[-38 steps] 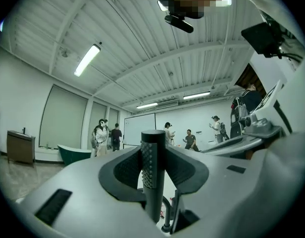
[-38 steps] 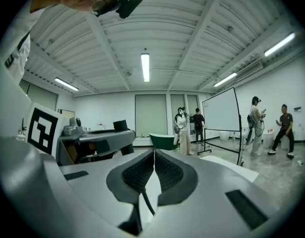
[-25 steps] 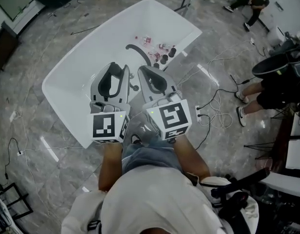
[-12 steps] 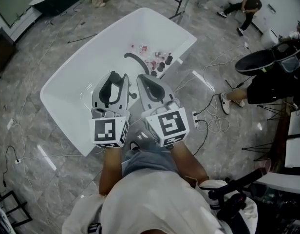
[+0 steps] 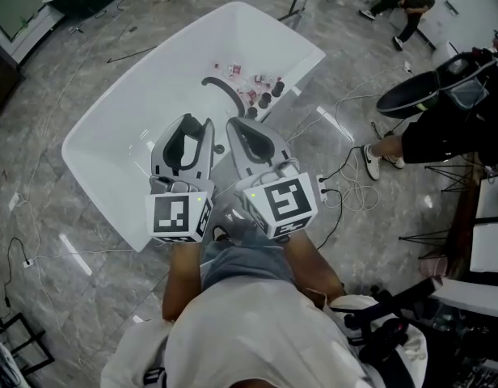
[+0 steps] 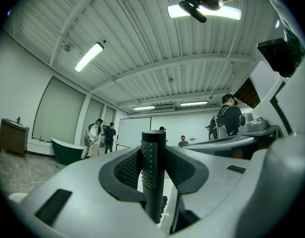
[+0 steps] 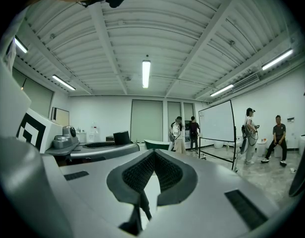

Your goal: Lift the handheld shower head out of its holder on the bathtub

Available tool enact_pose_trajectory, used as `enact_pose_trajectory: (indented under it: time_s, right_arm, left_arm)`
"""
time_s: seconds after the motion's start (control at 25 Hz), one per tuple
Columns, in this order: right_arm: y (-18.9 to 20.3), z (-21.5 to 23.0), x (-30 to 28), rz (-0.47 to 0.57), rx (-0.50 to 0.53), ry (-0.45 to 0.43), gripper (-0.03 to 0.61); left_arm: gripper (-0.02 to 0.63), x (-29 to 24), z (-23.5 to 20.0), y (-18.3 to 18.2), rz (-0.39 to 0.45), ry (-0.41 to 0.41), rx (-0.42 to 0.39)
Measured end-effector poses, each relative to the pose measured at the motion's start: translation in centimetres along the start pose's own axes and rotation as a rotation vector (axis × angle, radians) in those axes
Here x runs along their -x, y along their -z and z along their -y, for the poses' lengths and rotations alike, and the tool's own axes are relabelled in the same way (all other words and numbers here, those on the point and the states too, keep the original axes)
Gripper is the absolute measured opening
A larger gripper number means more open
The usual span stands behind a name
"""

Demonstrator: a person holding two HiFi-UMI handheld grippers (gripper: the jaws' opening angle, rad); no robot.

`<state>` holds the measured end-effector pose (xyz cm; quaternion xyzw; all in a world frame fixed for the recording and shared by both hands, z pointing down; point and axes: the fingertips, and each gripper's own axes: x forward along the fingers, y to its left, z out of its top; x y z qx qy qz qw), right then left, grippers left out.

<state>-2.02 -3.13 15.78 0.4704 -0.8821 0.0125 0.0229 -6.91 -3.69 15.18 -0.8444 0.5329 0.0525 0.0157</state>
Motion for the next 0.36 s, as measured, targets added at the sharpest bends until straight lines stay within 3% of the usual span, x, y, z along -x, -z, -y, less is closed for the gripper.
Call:
enact_pose_trajectory:
  time_s: [0.36]
  right_arm:
    - [1.5, 1.0, 0.4, -0.005, -0.003, -0.011, 0.017]
  left_arm:
    - [0.149, 0.0, 0.4, 1.2, 0.0, 0.003, 0.012]
